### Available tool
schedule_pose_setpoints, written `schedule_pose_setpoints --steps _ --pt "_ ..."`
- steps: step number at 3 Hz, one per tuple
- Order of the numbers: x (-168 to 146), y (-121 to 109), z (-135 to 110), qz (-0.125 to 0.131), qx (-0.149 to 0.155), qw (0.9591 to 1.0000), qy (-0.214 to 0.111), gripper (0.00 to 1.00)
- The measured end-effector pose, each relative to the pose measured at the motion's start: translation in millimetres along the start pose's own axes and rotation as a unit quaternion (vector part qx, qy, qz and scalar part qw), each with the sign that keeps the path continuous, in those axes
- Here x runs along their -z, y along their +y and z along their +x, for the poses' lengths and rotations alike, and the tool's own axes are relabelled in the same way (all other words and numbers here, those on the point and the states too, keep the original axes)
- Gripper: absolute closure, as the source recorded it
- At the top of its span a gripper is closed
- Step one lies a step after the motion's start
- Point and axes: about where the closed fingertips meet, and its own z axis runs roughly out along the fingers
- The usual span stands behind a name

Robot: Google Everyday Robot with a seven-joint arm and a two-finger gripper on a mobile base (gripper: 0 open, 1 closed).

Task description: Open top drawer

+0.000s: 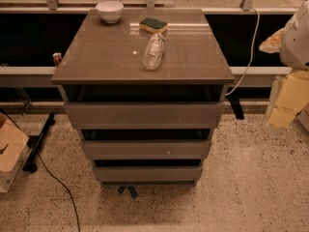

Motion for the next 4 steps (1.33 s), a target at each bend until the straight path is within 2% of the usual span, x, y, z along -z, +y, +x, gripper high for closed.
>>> schedule_pose_setpoints --steps 1,2,4 --pt "-1 0 -2 0.004 0.002 1.0 -0.004 0.0" --pt "-13 0 -9 0.019 0.014 0.9993 -0.028 0.0" --pt "-71 -10 -17 0.037 0.031 0.9955 -0.082 0.0"
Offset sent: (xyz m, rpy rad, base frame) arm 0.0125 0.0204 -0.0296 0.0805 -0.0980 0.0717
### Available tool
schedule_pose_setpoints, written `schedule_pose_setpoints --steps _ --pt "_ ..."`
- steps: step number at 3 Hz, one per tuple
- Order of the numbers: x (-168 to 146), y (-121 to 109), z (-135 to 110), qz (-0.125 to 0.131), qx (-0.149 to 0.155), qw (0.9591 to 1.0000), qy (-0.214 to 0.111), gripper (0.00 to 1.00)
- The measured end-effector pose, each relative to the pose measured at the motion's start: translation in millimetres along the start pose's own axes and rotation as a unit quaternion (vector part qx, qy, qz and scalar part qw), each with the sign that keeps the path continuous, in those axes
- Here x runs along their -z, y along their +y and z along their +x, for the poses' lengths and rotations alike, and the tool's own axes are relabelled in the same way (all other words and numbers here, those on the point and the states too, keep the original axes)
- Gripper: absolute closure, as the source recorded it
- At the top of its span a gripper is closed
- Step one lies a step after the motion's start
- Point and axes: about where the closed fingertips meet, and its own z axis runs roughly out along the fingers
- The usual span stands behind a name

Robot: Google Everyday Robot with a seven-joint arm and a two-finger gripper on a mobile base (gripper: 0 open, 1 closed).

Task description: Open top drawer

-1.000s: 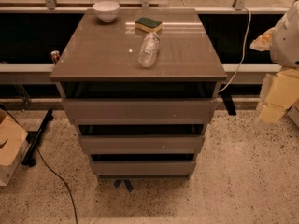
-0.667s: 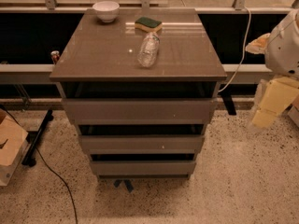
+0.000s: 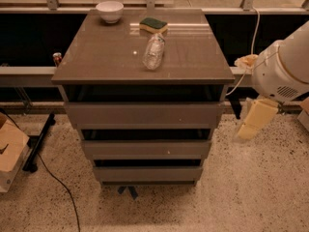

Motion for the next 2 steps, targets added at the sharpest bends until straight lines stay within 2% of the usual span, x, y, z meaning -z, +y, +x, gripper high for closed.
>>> schedule_pose_setpoints --steps 1,2 --pt "-3 -4 -1 0.007 0.001 1.0 -0.005 0.0" --pt "-14 -2 -1 0.012 -0.014 0.9998 -0.008 0.0"
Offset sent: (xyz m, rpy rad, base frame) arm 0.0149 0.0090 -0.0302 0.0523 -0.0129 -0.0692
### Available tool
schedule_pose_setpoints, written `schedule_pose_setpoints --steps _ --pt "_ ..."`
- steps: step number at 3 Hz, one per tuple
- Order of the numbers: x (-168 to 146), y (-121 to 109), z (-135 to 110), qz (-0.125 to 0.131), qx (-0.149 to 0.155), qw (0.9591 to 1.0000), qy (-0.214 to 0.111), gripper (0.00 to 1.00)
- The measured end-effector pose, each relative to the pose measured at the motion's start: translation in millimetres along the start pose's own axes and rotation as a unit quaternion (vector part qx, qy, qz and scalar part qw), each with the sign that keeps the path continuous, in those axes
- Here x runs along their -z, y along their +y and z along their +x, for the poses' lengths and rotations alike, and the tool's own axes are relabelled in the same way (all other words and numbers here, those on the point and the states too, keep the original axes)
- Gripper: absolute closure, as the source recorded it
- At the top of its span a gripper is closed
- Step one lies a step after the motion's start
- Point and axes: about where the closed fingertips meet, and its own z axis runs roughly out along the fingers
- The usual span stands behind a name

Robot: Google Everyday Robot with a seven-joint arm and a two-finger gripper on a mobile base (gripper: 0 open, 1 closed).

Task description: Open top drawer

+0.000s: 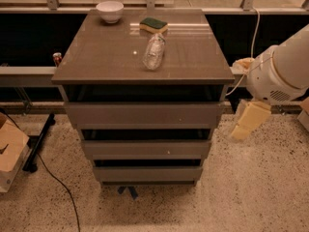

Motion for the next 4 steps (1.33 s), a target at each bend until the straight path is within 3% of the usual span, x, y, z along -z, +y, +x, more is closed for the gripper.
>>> schedule_pose_setpoints --steps 1,3,4 --pt "-30 3 0 0.004 -0.015 0.9997 -0.02 0.0" --pt "-87 -16 -4 0.014 -0.029 0.9974 -0.064 0.0" --pt "-87 -16 -4 0.014 -0.029 0.9974 -0.064 0.0"
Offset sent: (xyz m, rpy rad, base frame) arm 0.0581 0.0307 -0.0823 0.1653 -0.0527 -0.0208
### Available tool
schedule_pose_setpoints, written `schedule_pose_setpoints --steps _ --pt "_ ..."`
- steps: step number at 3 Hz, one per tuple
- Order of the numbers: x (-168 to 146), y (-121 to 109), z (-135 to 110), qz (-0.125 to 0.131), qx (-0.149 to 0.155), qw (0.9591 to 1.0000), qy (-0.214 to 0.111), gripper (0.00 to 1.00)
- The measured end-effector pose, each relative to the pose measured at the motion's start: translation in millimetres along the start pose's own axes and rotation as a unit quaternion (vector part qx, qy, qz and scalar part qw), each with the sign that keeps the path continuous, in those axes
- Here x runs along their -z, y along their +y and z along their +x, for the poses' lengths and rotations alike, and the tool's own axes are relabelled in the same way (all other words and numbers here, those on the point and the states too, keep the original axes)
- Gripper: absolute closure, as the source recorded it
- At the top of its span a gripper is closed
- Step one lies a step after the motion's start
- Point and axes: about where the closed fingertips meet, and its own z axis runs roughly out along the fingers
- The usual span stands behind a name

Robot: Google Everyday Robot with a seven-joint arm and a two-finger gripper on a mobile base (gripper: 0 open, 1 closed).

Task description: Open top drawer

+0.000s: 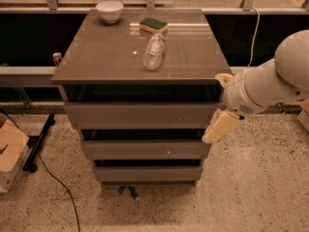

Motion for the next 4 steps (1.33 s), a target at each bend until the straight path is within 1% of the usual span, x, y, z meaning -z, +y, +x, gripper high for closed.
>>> schedule_pose_setpoints --steps 1,2,3,4 --pt "-13 0 4 0.016 -0.016 0.9997 -0.004 0.0" --pt "-43 1 7 0.038 -0.041 0.9981 -0.024 0.0" --pt "-75 -5 5 0.048 -0.055 0.9963 -0.045 0.0" --pt "-107 -12 10 0.046 -0.075 0.9944 -0.057 0.0"
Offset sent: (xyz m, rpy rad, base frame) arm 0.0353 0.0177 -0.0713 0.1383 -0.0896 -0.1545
